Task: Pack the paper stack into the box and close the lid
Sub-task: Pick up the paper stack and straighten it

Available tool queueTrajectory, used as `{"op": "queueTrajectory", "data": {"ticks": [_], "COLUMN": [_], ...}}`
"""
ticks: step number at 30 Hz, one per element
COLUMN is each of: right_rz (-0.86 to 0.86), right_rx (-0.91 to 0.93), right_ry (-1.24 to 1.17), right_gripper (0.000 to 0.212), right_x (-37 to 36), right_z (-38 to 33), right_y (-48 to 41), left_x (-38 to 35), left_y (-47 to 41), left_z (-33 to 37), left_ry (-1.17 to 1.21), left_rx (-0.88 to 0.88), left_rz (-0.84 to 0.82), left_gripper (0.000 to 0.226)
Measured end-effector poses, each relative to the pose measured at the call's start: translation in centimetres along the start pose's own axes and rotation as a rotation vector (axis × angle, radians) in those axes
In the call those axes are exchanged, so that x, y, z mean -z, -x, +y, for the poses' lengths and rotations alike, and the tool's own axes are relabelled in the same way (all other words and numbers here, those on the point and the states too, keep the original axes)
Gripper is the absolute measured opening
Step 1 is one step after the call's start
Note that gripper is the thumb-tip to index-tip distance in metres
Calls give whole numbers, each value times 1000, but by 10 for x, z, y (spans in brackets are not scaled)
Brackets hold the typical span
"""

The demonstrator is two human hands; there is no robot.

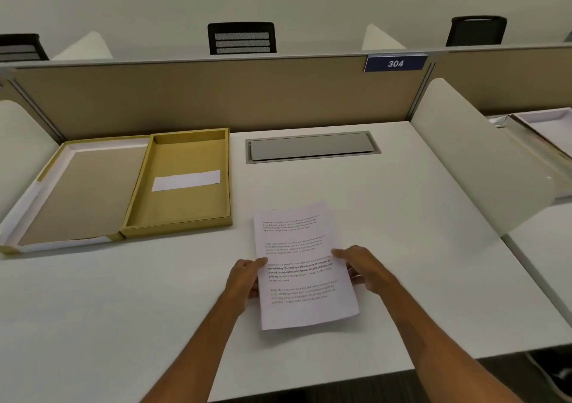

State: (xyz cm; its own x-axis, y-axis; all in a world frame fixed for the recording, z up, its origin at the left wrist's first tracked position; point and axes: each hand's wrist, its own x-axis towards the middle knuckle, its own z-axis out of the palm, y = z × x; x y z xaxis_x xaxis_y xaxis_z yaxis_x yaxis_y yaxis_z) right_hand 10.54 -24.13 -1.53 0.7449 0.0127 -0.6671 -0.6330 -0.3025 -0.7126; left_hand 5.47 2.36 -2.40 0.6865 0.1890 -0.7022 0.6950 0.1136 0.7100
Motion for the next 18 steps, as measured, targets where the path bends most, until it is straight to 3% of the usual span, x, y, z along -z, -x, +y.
{"op": "queueTrajectory", "data": {"ticks": [10, 16, 18], "right_rz": [-139, -16, 54], "right_rx": [120, 462, 566], "right_ry": [125, 168, 224], "right_gripper": [29, 30, 25], "right_x": [9, 17, 19], "right_z": [-14, -20, -22], "right_y": [-12, 23, 36], "left_x": [11, 13, 15], "left_y": [-16, 17, 36], "left_z": [16, 37, 45], "left_ry": [-165, -204, -329], "left_rx": [-16, -322, -477], "left_rz": [-61, 15, 91], "left_gripper": [26, 26, 25]}}
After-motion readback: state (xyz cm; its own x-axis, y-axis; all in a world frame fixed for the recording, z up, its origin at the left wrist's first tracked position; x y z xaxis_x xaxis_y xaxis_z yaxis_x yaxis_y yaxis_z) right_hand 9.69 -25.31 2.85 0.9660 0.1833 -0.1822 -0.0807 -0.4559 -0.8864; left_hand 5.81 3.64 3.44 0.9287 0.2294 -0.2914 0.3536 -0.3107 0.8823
